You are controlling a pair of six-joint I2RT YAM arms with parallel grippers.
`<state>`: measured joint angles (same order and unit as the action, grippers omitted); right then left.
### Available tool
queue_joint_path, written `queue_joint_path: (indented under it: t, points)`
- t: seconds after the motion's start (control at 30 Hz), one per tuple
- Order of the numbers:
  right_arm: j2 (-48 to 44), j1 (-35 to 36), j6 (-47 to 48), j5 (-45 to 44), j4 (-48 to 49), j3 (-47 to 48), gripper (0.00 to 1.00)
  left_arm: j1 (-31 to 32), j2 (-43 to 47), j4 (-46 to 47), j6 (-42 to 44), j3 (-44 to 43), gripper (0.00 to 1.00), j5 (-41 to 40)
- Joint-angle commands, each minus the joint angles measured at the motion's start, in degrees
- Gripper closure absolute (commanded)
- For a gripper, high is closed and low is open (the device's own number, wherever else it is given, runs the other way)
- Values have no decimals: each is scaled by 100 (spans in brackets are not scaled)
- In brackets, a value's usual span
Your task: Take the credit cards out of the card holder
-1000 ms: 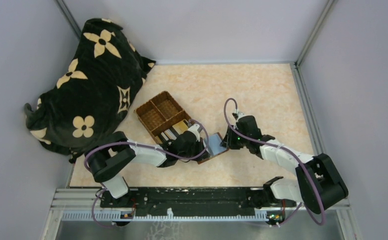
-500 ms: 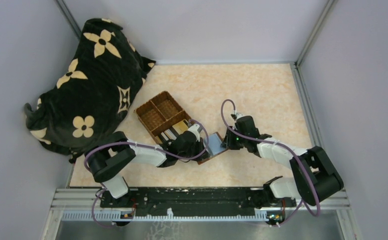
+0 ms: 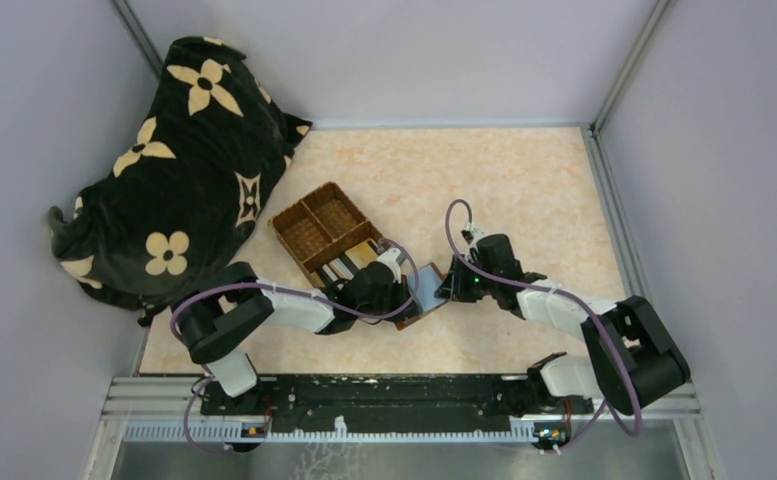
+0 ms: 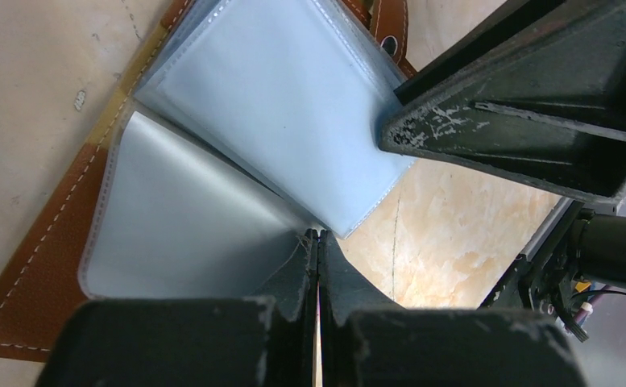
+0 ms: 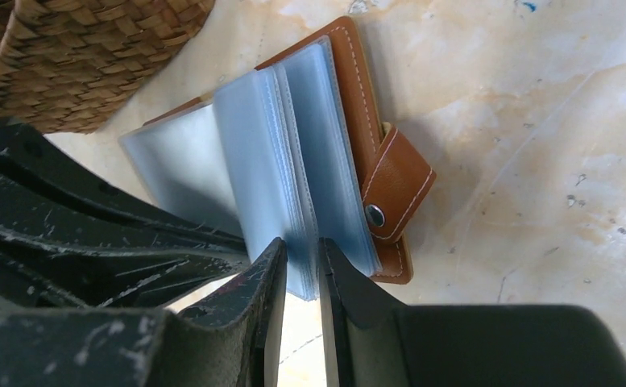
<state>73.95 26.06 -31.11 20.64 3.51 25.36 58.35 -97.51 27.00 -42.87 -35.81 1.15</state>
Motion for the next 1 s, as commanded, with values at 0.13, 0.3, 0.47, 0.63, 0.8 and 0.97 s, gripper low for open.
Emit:
queue_joint_path:
  t: [0.13, 0.3, 0.47, 0.63, 0.8, 0.97]
  points:
    - [-414, 83, -187, 477, 255, -9, 78, 10, -270, -626, 61, 108, 100, 79]
    - [-478, 285, -192, 402, 180, 141, 78, 16, -180, -643, 59, 160, 100, 53]
    - [-353, 597, -161, 220, 108, 277, 78, 19, -14, -693, 42, 244, 100, 7]
    - [-346, 927, -179, 101, 113, 403, 64, 19, 155, -814, 44, 320, 100, -91]
    - [-399, 1109, -98, -390, -92, 480, 74, 73, 357, -1027, 59, 323, 100, -211]
    - [-390, 1167, -14, -886, -298, 505, 100, 162, 627, -1362, 78, 307, 100, -410]
